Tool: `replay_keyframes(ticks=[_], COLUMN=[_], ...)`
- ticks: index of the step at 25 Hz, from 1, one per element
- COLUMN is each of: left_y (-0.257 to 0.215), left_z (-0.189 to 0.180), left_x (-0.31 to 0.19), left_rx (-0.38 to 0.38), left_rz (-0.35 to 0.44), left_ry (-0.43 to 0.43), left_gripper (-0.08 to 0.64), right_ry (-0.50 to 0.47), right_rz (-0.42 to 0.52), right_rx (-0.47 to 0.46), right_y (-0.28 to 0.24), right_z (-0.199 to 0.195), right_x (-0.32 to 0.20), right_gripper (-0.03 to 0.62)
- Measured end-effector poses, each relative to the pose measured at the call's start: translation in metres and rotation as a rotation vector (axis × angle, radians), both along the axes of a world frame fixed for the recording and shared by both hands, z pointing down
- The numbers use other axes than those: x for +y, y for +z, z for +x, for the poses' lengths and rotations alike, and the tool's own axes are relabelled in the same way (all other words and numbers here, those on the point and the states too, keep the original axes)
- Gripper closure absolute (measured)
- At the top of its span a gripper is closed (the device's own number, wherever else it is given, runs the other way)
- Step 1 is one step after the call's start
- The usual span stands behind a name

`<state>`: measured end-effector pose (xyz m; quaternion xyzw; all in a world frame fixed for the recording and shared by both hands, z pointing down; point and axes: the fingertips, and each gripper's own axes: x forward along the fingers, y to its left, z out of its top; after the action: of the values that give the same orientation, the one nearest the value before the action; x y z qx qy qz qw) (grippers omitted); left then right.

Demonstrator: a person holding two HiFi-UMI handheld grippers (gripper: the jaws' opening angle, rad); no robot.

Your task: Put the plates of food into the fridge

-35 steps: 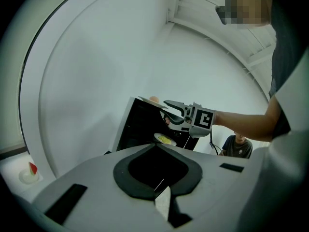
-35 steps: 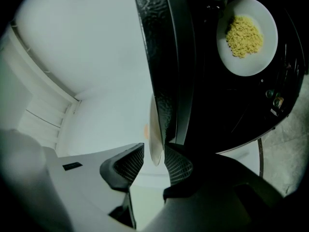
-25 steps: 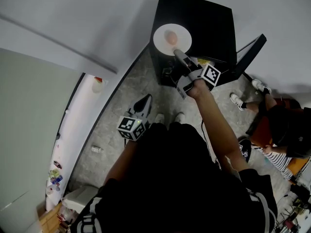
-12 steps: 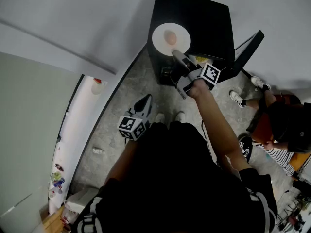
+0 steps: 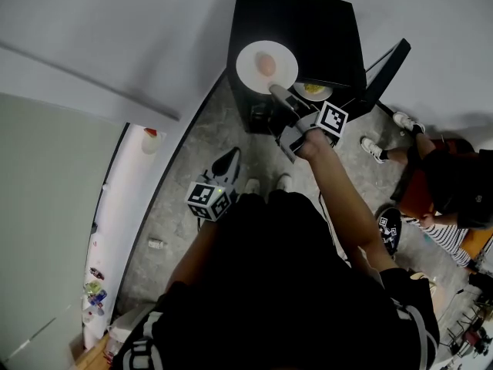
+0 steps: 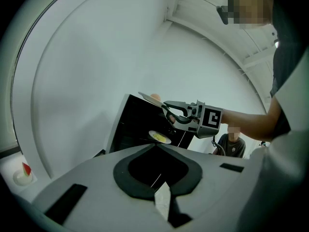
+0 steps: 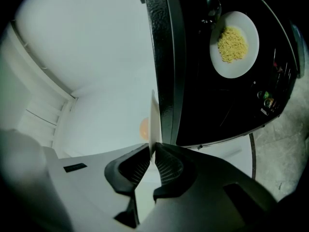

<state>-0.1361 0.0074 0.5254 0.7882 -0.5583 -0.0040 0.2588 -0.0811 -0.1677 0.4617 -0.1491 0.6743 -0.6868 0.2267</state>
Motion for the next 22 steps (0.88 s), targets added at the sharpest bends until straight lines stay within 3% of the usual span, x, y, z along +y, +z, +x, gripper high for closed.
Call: replay_keyframes(ticks=[10,22], left_y=[0.007,0.010], left_z=[0.000,-0.005], left_x=[0.000,0.034], left_rx=[0.017,0.019], left_rz=[0.000,-0.017], left_ry=[0.075,0.176], left_gripper=[0.538,0.538], right_ry=[0.049,0.095], right_rz=[0.011,0.024], right_rx=[-0.001,-0.033], right_y=[0.001,-0.009], right_z=[0.011,0.023], right_x=[0.017,0.085], right_gripper=[0.545,0.545])
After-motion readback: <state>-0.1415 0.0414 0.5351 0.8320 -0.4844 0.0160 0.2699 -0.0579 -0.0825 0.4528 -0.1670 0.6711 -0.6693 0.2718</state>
